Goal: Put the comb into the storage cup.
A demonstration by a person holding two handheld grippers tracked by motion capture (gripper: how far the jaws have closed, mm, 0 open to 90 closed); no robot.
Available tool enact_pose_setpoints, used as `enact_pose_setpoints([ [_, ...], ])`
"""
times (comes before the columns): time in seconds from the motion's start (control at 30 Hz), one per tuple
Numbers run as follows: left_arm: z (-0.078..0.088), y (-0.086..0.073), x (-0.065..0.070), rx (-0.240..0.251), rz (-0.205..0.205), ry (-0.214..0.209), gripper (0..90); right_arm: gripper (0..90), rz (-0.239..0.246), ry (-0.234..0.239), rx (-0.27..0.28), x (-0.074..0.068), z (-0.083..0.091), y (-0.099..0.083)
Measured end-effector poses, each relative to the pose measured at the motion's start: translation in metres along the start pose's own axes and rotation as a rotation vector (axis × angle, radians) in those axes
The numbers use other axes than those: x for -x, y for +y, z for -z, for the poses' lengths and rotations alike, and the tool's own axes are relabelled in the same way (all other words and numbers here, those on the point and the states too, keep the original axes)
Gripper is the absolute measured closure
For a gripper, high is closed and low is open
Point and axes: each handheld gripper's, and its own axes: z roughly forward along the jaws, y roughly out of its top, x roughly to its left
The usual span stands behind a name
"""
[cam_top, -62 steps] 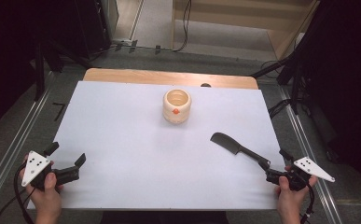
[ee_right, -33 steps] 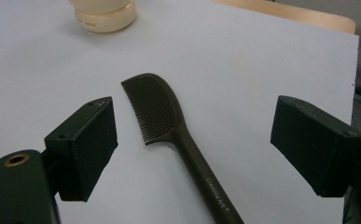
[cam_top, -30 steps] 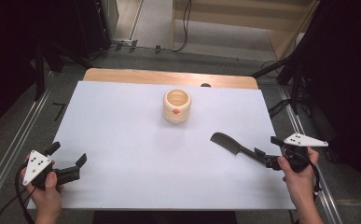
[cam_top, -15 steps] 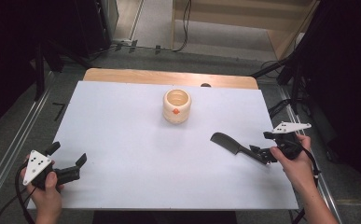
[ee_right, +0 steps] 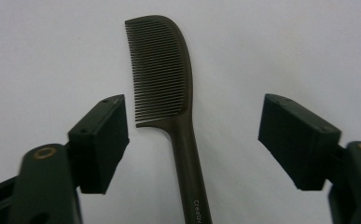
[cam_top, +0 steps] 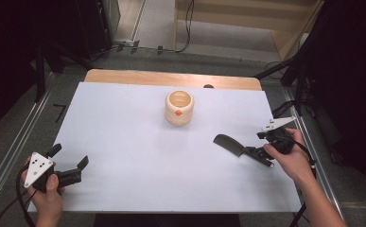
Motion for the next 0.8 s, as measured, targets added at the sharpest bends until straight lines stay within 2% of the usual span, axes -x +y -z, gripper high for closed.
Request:
enact_pose_setpoints([
  [0.03, 0.000, 0.000, 0.000, 0.000, -0.002, -0.001, 0.0, 28.7, 0.022, 0.004, -0.025, 0.000, -0.003, 0.002],
  [0.2, 0.000, 0.000, 0.000, 0.000, -0.006, -0.004, 0.0, 35.8, 0.063, 0.012, -0.070, 0.000, -0.009, 0.006],
  [0.47, 0.000, 0.000, 0.001, -0.003, -0.010, -0.003, 0.0, 44.3, 0.072, 0.061, -0.115, 0.003, -0.016, 0.011],
  [0.53, 0.000, 0.000, 0.001, -0.002, -0.009, -0.003, 0.0, 45.9, 0.087, 0.068, -0.148, 0.006, -0.020, 0.012],
  [0.63, 0.000, 0.000, 0.001, -0.002, -0.009, -0.003, 0.0, 47.4, 0.076, 0.092, -0.176, 0.008, -0.024, 0.013],
  [0.8, -0.001, 0.000, 0.001, -0.001, -0.009, -0.005, 0.0, 51.0, 0.090, 0.083, -0.206, 0.009, -0.029, 0.014],
])
